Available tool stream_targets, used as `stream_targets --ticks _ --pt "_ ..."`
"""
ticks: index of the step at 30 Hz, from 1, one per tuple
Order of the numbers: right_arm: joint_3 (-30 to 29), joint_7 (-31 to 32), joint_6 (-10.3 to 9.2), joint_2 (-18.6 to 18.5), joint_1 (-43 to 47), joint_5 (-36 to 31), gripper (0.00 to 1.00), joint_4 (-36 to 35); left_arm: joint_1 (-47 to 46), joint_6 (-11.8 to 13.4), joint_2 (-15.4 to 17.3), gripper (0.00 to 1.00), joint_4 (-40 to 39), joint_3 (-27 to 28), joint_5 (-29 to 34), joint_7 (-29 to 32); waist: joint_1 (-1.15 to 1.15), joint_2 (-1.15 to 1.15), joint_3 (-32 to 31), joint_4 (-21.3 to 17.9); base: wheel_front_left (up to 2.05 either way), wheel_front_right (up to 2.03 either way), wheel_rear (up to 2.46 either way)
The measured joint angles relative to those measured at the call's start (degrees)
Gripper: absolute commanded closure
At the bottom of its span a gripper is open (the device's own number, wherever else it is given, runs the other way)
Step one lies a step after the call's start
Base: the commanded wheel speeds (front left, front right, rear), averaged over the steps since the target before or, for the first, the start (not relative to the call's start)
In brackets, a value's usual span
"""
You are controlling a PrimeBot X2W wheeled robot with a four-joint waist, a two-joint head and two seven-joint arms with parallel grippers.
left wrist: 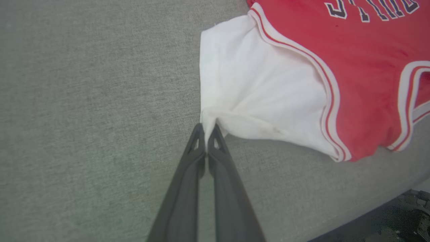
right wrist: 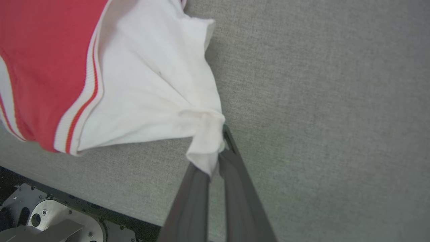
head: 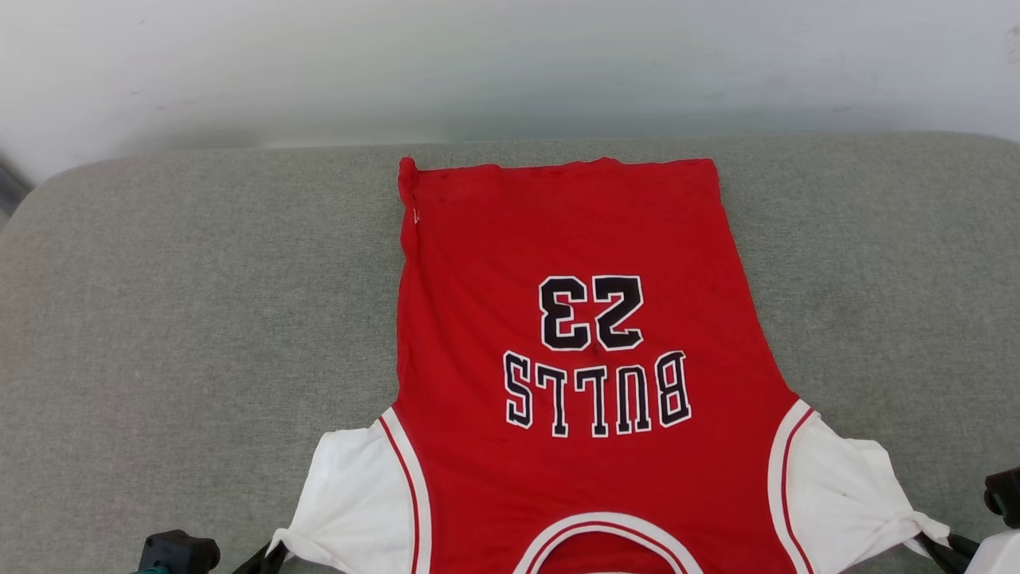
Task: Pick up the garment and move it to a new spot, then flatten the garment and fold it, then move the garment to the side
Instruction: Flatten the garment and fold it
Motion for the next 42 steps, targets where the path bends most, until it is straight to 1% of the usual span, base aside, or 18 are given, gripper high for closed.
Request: stream_targets --ticks 1,2,3,4,9,15,17,18,19,20,21,23,28,32,36,37,38,42 --pt "-0.2 0.3 0.00 0.1 0.0 0.0 0.77 -0.1 0.0 -0.1 0.0 1.00 -0.2 -0.2 0.0 0.2 0.00 0.00 0.0 0.0 0.00 0.00 0.00" --pt "-0.5 1.0 0.00 0.2 0.0 -0.1 0.77 -0.3 -0.1 -0.2 0.0 1.00 -0.4 -0.3 -0.1 0.4 0.00 0.00 0.1 0.0 0.00 0.00 0.00" --pt "-0.7 1.8 0.00 0.4 -0.2 -0.1 0.43 -0.6 -0.2 -0.2 -0.1 1.00 -0.6 -0.5 -0.1 0.6 0.00 0.00 0.2 0.0 0.00 0.00 0.00" --pt "-1.0 2.3 0.00 0.6 -0.3 -0.1 0.00 -1.0 -0.3 -0.2 -0.1 1.00 -1.0 -0.6 -0.1 0.7 0.00 0.00 0.3 0.1 0.00 0.00 0.00" --pt "-3.4 4.9 -0.02 0.7 -2.3 1.1 0.00 -4.2 -1.0 -1.1 -0.4 1.00 -3.7 -1.1 -0.5 1.0 0.00 0.00 1.4 1.0 0.00 0.00 0.00" --pt "-8.0 9.2 -0.03 1.2 -5.8 1.9 0.00 -9.2 -1.0 -1.1 -0.1 1.00 -7.7 -1.5 -0.6 1.7 0.01 0.00 3.5 2.6 0.00 0.00 0.00" --pt "-11.2 13.6 -0.03 3.1 -9.9 2.1 0.00 -12.0 -0.9 -0.7 0.1 1.00 -11.3 -1.9 -0.4 2.8 0.01 0.00 5.3 3.9 0.00 0.00 0.00" --pt "-11.2 13.6 -0.03 3.1 -9.9 2.1 0.00 -12.0 -0.9 -0.7 0.1 1.00 -11.3 -1.9 -0.4 2.8 0.01 0.00 5.3 3.9 0.00 0.00 0.00" --pt "-12.0 15.5 -0.03 3.7 -11.7 1.9 0.00 -12.5 -1.0 -0.6 0.2 1.00 -12.5 -2.0 -0.1 3.2 0.01 0.00 6.1 4.3 0.00 0.00 0.00" --pt "-14.5 20.7 -0.03 5.2 -15.9 0.8 0.00 -12.2 -1.6 -0.4 0.3 1.00 -15.0 -2.4 0.5 4.0 0.01 0.00 7.7 5.3 0.00 0.00 0.00" --pt "-14.5 20.7 -0.03 5.2 -15.9 0.8 0.00 -12.2 -1.6 -0.4 0.3 1.00 -15.0 -2.4 0.5 4.0 0.01 0.00 7.7 5.3 0.00 0.00 0.00" --pt "-15.2 27.0 -0.04 5.8 -20.3 -1.8 0.00 -11.9 -3.1 -0.5 0.3 1.00 -17.1 -2.8 1.2 4.7 0.02 0.00 9.6 6.5 0.00 0.00 0.00" --pt "-17.5 39.7 -0.02 9.7 -35.2 -7.4 0.00 -8.7 -6.2 -1.2 -0.4 1.00 -20.5 -3.6 2.3 5.8 0.03 0.00 13.9 10.5 0.00 0.00 0.00" --pt "-19.1 47.5 -0.03 10.9 -45.4 -12.7 0.00 -3.9 -8.5 -2.5 -2.2 1.00 -22.1 -5.3 3.7 6.5 0.03 0.00 17.3 14.2 0.00 0.00 0.00" --pt "-20.6 51.2 -0.03 10.9 -53.8 -18.2 0.00 0.9 -10.5 -3.2 -4.1 1.00 -22.9 -6.5 4.2 6.6 0.03 0.00 20.4 18.2 0.00 0.00 0.00" --pt "-21.5 52.5 -0.03 10.9 -57.0 -20.7 0.00 3.3 -10.8 -3.6 -4.7 1.00 -23.0 -7.1 4.6 6.6 0.03 0.00 21.9 20.1 0.00 0.00 0.00" --pt "-21.5 52.5 -0.03 10.9 -57.0 -20.7 0.00 3.3 -10.8 -3.6 -4.7 1.00 -23.0 -7.1 4.6 6.6 0.03 0.00 21.9 20.1 0.00 0.00 0.00" --pt "-22.5 53.7 -0.03 10.2 -62.1 -25.8 0.00 7.0 -12.0 -4.4 -5.9 1.00 -23.0 -7.9 5.0 6.4 0.02 0.00 24.5 23.4 0.00 0.00 0.00"
